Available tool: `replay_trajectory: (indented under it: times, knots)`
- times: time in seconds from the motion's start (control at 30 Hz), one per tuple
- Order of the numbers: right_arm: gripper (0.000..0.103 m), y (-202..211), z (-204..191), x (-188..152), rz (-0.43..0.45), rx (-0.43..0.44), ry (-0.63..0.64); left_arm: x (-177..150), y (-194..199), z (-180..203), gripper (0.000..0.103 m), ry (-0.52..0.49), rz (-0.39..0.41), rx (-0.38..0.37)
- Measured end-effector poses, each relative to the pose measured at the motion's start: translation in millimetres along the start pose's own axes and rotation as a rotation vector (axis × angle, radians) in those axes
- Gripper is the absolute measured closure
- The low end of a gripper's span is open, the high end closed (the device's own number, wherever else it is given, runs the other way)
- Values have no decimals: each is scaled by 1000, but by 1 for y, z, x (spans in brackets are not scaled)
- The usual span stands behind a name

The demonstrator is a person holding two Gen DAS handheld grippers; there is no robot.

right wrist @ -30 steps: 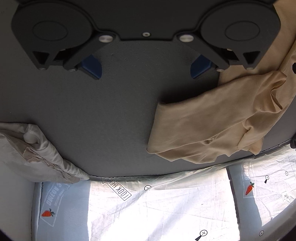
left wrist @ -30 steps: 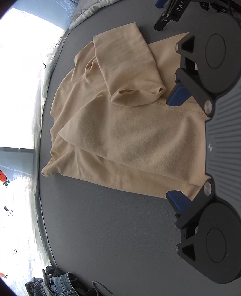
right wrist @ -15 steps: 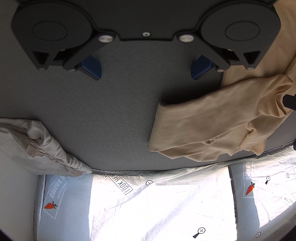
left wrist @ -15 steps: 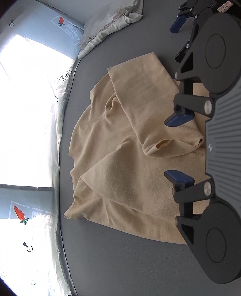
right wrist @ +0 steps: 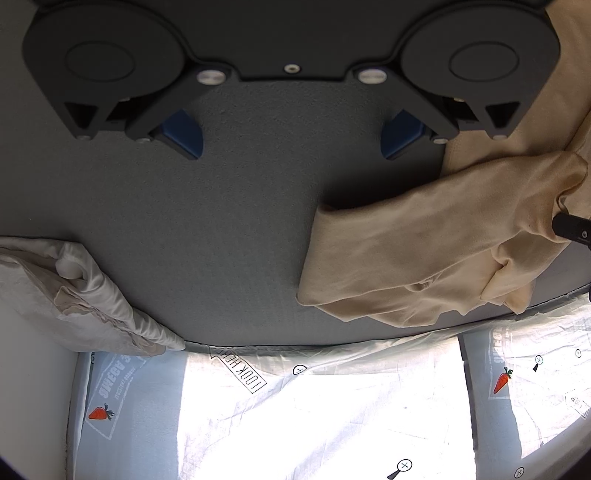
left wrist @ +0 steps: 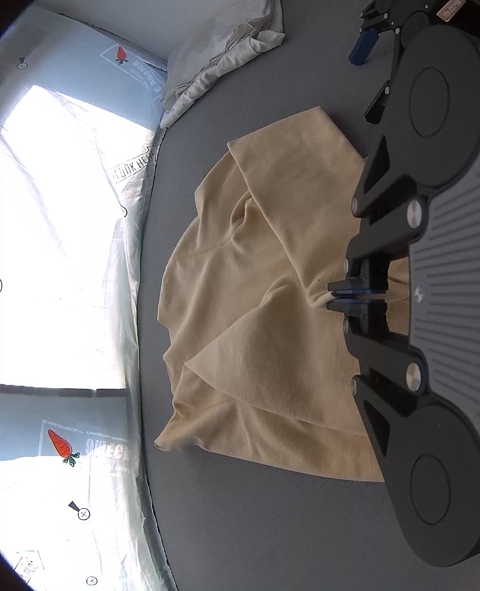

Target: Fold clothes

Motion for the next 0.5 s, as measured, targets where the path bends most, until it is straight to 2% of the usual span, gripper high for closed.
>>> replay_trajectory:
  times: [0.13, 0.27, 0.5]
  knots:
    - [0, 7, -6, -3, -30, -40, -9, 10, 16, -16, 101, -5, 40, 16]
    - [0, 20, -16, -9, -48, -73, 12, 24, 31, -40, 101, 36, 84, 15]
    - [0, 35, -29, -17, -70, -141, -35, 56, 60, -100, 101, 84, 191, 54]
Point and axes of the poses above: each gripper's, at about its wrist camera, not at the fingertips, and y roughly against the way its jaws point, z to its right, x to its top, the point moved 7 cm from there along -y, roughly the way its jaws point, and after that the axes turned 9 degrees about z, right-handed, at the moved point
